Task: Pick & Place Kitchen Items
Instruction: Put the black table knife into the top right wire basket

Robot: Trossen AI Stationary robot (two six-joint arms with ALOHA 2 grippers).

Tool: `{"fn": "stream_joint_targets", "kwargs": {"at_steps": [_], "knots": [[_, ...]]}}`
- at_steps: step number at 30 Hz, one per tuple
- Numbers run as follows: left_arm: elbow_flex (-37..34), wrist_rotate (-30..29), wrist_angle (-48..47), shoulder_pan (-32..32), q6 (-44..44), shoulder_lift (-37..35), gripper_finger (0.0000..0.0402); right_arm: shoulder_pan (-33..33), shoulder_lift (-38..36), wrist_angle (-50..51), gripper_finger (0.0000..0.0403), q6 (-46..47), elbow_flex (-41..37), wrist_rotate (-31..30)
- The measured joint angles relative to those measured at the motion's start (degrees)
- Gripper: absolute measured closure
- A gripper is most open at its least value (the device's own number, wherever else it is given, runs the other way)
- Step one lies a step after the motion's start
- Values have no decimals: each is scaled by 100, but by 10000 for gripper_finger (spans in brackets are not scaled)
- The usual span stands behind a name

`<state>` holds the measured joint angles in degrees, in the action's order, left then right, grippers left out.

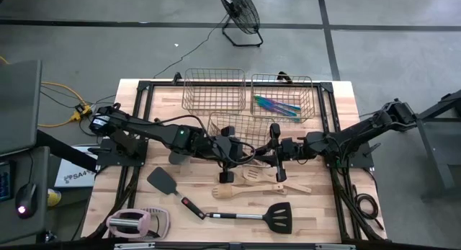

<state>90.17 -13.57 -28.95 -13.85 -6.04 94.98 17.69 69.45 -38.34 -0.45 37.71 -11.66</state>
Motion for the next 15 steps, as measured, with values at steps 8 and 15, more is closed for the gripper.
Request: {"fn": "stream_joint_targets", "kwargs": {"at_steps": [8, 15], "knots": [[0, -81, -43, -2, 131, 0, 273, -130, -46, 134, 348, -10, 0, -29], [-2, -330, -427, -2, -24, -159, 170, -305, -609, 937, 348, -89, -2, -393]]}}
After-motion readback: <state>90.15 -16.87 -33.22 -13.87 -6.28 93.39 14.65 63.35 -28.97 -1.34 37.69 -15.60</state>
